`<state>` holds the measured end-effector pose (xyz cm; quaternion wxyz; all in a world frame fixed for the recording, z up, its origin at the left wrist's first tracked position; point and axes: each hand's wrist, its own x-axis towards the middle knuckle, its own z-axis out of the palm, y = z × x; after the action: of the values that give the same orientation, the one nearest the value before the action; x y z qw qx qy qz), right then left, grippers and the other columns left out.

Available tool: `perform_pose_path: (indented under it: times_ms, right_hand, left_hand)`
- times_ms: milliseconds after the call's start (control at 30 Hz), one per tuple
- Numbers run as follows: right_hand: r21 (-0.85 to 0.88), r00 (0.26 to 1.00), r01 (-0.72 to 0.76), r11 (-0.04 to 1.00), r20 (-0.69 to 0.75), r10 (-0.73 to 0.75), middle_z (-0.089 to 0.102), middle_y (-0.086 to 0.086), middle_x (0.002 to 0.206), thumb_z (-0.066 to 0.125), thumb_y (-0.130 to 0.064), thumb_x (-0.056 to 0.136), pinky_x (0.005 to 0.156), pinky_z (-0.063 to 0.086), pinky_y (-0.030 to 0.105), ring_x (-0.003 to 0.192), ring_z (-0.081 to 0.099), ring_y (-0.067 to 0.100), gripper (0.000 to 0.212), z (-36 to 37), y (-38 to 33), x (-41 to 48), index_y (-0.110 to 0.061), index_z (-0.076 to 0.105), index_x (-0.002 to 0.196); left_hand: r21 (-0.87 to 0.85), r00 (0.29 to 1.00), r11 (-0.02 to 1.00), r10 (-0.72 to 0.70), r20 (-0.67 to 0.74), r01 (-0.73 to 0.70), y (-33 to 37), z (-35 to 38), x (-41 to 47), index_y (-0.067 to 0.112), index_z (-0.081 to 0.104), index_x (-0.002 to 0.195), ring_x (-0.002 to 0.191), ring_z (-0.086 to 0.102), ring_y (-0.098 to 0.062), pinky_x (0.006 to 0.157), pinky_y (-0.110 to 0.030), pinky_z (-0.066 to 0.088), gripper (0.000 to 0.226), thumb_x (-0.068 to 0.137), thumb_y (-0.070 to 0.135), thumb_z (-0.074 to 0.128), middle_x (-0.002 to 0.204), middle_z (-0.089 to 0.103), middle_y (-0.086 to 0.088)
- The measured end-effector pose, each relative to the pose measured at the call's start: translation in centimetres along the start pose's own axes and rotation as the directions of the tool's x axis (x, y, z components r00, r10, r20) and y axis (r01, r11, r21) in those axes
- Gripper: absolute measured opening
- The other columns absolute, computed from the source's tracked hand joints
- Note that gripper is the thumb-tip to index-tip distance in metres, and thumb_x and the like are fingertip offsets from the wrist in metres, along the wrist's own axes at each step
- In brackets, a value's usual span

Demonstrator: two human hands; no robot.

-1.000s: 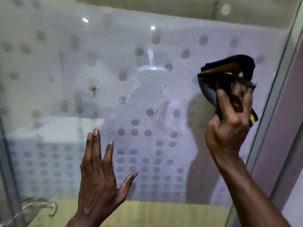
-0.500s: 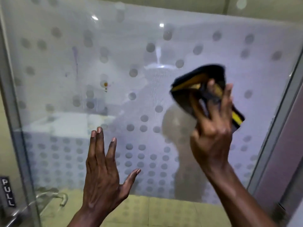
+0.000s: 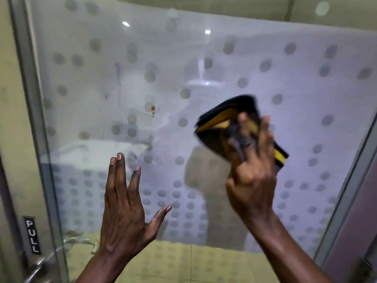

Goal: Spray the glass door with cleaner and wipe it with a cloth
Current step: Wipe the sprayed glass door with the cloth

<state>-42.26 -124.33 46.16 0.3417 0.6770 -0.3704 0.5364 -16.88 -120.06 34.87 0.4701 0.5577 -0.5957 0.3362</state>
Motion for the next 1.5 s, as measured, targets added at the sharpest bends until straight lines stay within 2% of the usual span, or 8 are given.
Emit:
perform_pose_path:
  times_ms: [167, 300, 433, 733, 967, 1067, 1233, 1500]
  right_hand:
    - [0.19, 0.927, -0.261, 0.946, -0.224, 0.301, 0.042, 0.026, 0.168, 0.046, 0.02, 0.07, 0.126, 0.034, 0.067, 0.158, 0.023, 0.062, 0.08, 1.1, -2.6, 8.6, -0.008, 0.069, 0.142]
    - [0.092, 0.997, 0.012, 0.996, -0.083, -0.004, 0.038, 0.021, 0.171, 0.049, 0.018, 0.074, 0.129, 0.028, 0.065, 0.162, 0.018, 0.057, 0.082, 3.2, -7.3, 6.5, -0.008, 0.061, 0.15]
    - [0.01, 0.972, 0.187, 0.982, 0.142, -0.186, 0.03, 0.017, 0.175, 0.047, 0.023, 0.079, 0.129, 0.027, 0.069, 0.164, 0.013, 0.054, 0.085, 4.3, -9.4, -0.8, -0.013, 0.055, 0.156]
    - [0.071, 0.938, -0.294, 0.953, -0.171, 0.302, 0.033, 0.023, 0.173, 0.044, 0.009, 0.066, 0.127, 0.034, 0.064, 0.16, 0.018, 0.059, 0.085, 2.4, -7.2, 10.3, -0.011, 0.064, 0.146]
    - [-0.054, 0.993, 0.1, 0.993, 0.061, -0.097, 0.037, 0.023, 0.171, 0.046, 0.023, 0.087, 0.127, 0.03, 0.068, 0.161, 0.018, 0.058, 0.069, 5.4, -12.4, 2.4, -0.005, 0.062, 0.148]
    - [-0.114, 0.997, 0.075, 0.991, 0.035, -0.071, 0.039, 0.021, 0.17, 0.048, 0.025, 0.086, 0.126, 0.034, 0.068, 0.161, 0.021, 0.056, 0.069, 4.9, -11.2, 1.8, -0.006, 0.066, 0.144]
    - [0.053, 0.958, -0.244, 0.968, -0.143, 0.249, 0.034, 0.021, 0.173, 0.048, 0.016, 0.068, 0.132, 0.026, 0.061, 0.161, 0.018, 0.057, 0.089, 4.5, -11.6, 9.8, -0.012, 0.06, 0.152]
    - [-0.027, 0.988, 0.141, 0.99, 0.07, -0.139, 0.038, 0.02, 0.171, 0.044, 0.021, 0.092, 0.128, 0.029, 0.067, 0.162, 0.018, 0.056, 0.067, 7.1, -16.7, 3.4, -0.011, 0.063, 0.148]
  left_hand:
    - [0.017, 0.998, 1.0, 0.025, 0.057, -0.026, -1.5, -0.4, 0.1, -0.002, 0.027, 0.174, 0.177, 0.008, -0.047, 0.144, -0.039, 0.003, 0.126, 0.086, 0.067, 0.084, 0.187, 0.007, -0.031]
    - [-0.006, 0.997, 0.999, 0.046, 0.065, -0.046, -1.8, -0.6, 0.1, -0.002, 0.027, 0.173, 0.177, 0.01, -0.047, 0.144, -0.04, 0.004, 0.124, 0.087, 0.068, 0.083, 0.187, 0.008, -0.031]
    - [-0.042, 0.999, 0.998, 0.038, 0.017, -0.038, -3.5, -1.5, 0.4, -0.002, 0.031, 0.172, 0.176, 0.012, -0.047, 0.144, -0.042, 0.007, 0.123, 0.086, 0.069, 0.083, 0.187, 0.01, -0.029]
    - [0.006, 0.997, 0.999, 0.045, 0.062, -0.045, -8.7, -2.4, 0.5, 0.0, 0.03, 0.174, 0.178, 0.008, -0.044, 0.144, -0.039, 0.003, 0.122, 0.089, 0.075, 0.076, 0.188, 0.007, -0.028]
    - [-0.043, 0.999, 0.998, 0.048, 0.013, -0.048, -9.4, -2.1, 0.4, -0.001, 0.032, 0.172, 0.177, 0.011, -0.046, 0.144, -0.042, 0.006, 0.122, 0.087, 0.072, 0.081, 0.187, 0.01, -0.029]
    - [-0.059, 1.0, 0.998, 0.022, -0.013, -0.023, -10.6, -2.2, 0.5, -0.001, 0.034, 0.171, 0.176, 0.012, -0.047, 0.144, -0.044, 0.009, 0.123, 0.086, 0.072, 0.082, 0.187, 0.011, -0.029]
    - [-0.024, 1.0, 0.999, 0.027, -0.008, -0.027, -12.4, -2.6, 0.4, 0.0, 0.031, 0.172, 0.177, 0.012, -0.046, 0.144, -0.045, 0.008, 0.118, 0.093, 0.08, 0.068, 0.187, 0.01, -0.029]
    - [-0.053, 0.999, 0.998, 0.044, -0.007, -0.044, -13.2, -2.7, 0.1, 0.0, 0.031, 0.172, 0.176, 0.013, -0.047, 0.144, -0.044, 0.01, 0.116, 0.093, 0.076, 0.072, 0.187, 0.012, -0.029]
